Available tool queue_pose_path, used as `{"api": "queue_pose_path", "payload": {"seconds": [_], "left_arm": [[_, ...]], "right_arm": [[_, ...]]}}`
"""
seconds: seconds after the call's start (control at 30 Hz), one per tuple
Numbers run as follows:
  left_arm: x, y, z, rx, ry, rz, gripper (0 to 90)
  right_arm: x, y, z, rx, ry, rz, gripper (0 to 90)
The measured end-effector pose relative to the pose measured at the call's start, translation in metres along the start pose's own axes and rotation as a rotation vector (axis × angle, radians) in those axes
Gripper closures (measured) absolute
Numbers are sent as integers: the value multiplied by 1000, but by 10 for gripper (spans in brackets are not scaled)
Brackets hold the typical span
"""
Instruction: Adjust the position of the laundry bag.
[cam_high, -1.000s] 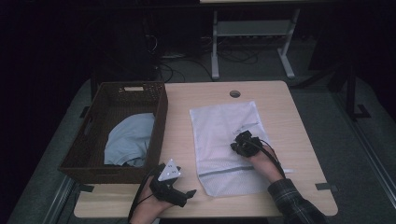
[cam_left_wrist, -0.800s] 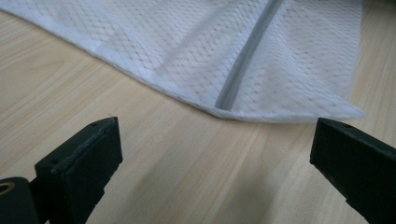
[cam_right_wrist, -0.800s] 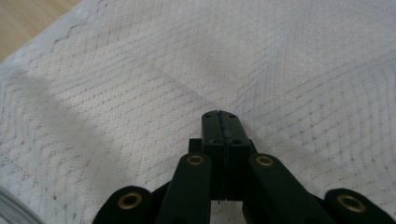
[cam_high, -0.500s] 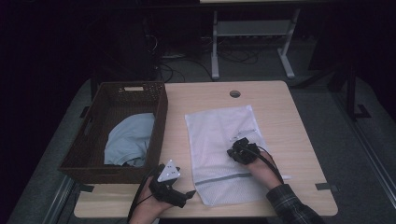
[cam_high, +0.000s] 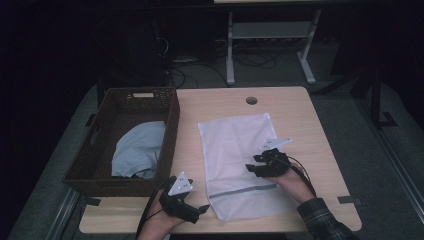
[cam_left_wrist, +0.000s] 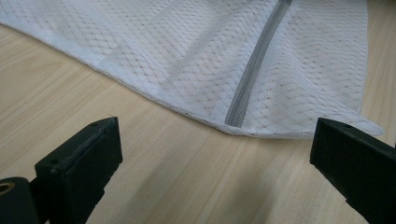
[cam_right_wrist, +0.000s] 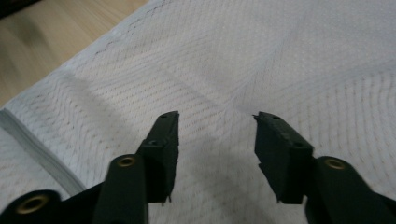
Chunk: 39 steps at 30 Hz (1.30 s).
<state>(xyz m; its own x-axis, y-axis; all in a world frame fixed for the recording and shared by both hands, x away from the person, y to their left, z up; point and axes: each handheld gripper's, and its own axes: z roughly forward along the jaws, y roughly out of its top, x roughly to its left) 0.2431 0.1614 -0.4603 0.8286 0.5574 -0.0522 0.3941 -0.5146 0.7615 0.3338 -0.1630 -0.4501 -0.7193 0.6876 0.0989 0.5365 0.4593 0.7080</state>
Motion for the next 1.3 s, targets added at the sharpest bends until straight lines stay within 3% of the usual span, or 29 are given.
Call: {"api": "queue_pose_path", "payload": {"seconds": [0.4, 0.57, 0.67, 0.7, 0.93, 1.3], "left_arm": [[0, 1, -2, 1, -5, -5, 22], [-2, 3, 0, 0, -6, -5, 22], [-3, 2, 1, 3, -8, -5, 22], [-3, 1, 1, 7, -8, -3, 22], [-3, -2, -3, 9, 4, -10, 22], [-4, -3, -6, 10, 16, -10, 22]], "right_arm": [[-9, -17, -28, -78, 5, -4, 326], [-15, -21, -35, -99, -8, 17, 279], [-15, -23, -38, -92, -22, 1, 230], [-14, -27, -41, -98, -47, -12, 189], [-17, -39, -53, -107, -23, -10, 181], [-22, -70, -77, -107, -56, -1, 170]]}}
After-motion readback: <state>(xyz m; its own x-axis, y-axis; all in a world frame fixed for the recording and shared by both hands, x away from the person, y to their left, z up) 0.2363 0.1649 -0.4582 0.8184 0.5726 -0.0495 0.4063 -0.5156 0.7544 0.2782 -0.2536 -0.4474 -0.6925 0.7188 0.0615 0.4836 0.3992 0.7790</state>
